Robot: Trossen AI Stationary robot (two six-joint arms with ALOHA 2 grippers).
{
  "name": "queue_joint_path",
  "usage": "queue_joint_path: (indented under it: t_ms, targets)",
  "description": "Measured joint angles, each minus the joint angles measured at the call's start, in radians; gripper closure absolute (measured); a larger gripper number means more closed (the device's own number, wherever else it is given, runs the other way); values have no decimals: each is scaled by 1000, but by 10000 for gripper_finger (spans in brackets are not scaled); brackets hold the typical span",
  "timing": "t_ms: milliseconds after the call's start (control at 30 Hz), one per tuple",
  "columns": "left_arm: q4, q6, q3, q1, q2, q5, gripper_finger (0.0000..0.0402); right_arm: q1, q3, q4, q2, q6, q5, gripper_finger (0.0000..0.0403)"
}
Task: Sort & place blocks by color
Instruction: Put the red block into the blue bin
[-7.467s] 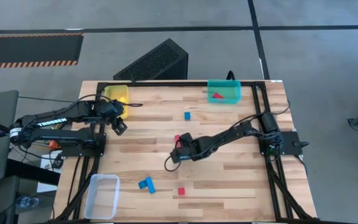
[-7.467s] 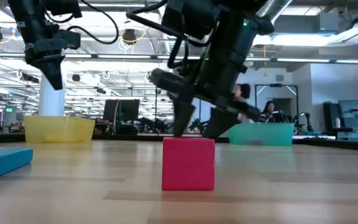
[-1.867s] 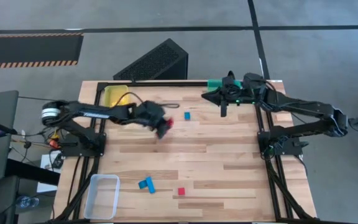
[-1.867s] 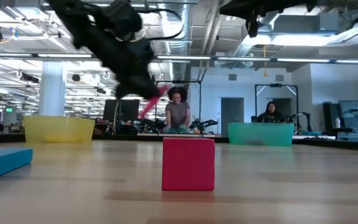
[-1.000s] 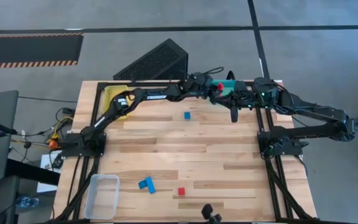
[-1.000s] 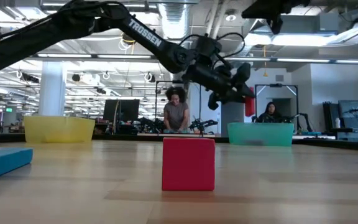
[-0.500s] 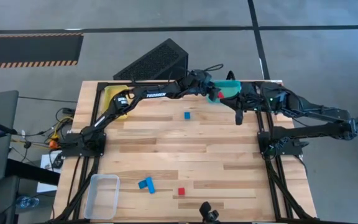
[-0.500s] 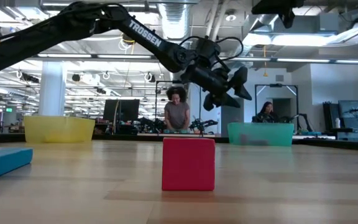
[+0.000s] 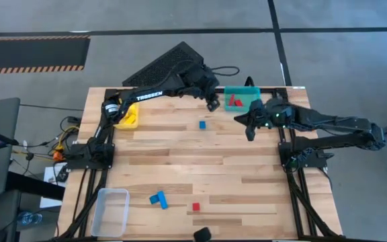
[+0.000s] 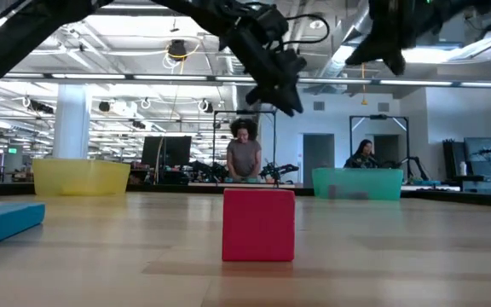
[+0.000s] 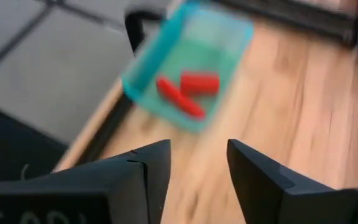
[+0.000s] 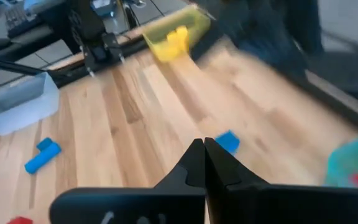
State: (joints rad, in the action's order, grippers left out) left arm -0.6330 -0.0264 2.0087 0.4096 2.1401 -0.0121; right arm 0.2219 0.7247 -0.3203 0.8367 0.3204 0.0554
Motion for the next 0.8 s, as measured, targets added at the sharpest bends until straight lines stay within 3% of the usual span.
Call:
queue_joint_path:
  t_ms: [267,500,567,667,800]
  targets:
    - [-225,79,-2,-61,2,78,288,-137,-190,180,-1,234,12,395]
    - [-374,123,-18,-134,0,121,301,-388,-212,190,79,431,251,395]
    - [-342,127,-110,-161,-42,134,305,-448,-212,203,133,483,284,395]
    - [-178,79,-363,-198,-171,140,311,-523,-213,228,237,574,294,395]
    - [49,-57,-719,-249,-415,132,317,-612,-213,434,387,658,303,395]
